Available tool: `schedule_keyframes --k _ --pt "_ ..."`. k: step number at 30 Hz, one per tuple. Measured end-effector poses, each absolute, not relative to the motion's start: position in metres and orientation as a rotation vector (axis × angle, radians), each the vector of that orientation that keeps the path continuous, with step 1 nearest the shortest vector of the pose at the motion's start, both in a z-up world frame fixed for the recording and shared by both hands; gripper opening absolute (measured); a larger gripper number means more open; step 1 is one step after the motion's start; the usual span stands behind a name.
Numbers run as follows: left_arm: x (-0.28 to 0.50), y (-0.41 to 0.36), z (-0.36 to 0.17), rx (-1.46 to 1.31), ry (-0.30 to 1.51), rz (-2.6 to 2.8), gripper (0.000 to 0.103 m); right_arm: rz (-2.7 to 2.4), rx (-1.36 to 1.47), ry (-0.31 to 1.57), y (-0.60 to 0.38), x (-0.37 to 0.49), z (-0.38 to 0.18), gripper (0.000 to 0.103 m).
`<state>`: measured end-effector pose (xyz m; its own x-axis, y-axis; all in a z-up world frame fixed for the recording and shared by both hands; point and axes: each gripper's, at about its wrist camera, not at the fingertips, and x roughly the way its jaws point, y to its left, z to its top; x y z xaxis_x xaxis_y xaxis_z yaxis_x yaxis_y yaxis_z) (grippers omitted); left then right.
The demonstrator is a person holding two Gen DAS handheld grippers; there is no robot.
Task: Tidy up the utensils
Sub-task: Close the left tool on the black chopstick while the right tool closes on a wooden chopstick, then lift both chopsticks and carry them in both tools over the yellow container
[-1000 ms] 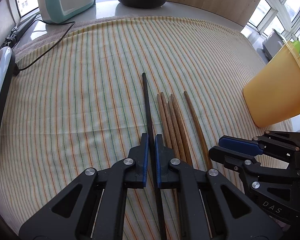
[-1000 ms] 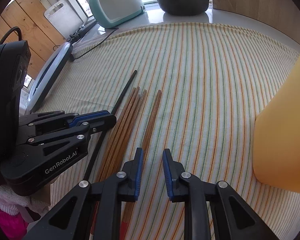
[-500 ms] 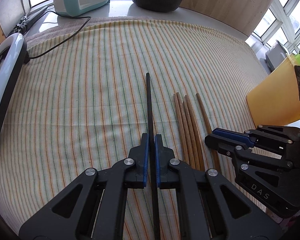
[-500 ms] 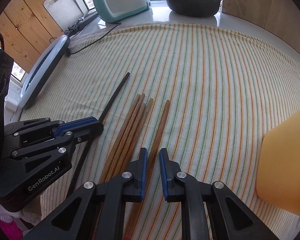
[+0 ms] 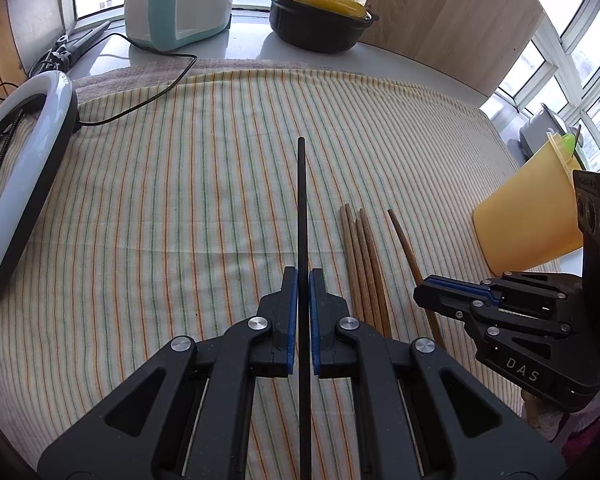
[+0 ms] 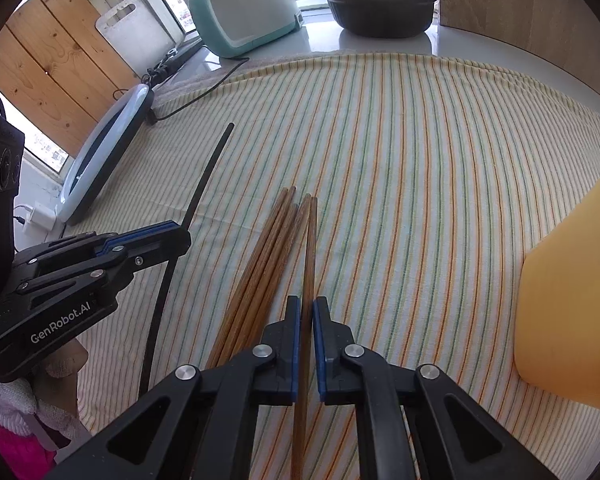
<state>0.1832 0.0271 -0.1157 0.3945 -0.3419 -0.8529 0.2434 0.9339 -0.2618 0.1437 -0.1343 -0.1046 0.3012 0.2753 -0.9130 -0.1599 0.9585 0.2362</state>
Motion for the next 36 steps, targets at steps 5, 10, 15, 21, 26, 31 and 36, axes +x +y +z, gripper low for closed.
schedule_keyframes --k 5,10,15,21,26,31,36 --pt "0.176 0.031 -0.1 -0.126 1.061 -0.375 0.003 0.3 0.106 1.175 -0.142 0.132 -0.086 0.004" --pt "0.163 0.04 -0.079 -0.196 0.974 -0.376 0.003 0.303 0.126 1.09 -0.154 0.118 -0.064 0.004" --pt "0.146 0.047 -0.061 -0.257 0.884 -0.366 0.003 0.293 0.109 0.99 -0.16 0.097 -0.043 0.004" --pt "0.124 0.045 -0.038 -0.26 0.789 -0.357 0.003 0.302 0.116 0.892 -0.167 0.074 -0.02 0.004" --pt "0.108 0.039 -0.017 -0.275 0.722 -0.374 0.003 0.289 0.145 0.795 -0.181 0.056 0.002 0.004" --pt "0.099 0.026 0.003 -0.263 0.674 -0.407 0.003 0.284 0.15 0.712 -0.193 0.045 0.026 0.003" --pt "0.094 0.013 0.02 -0.253 0.637 -0.436 0.003 0.272 0.123 0.64 -0.196 0.038 0.049 0.003"
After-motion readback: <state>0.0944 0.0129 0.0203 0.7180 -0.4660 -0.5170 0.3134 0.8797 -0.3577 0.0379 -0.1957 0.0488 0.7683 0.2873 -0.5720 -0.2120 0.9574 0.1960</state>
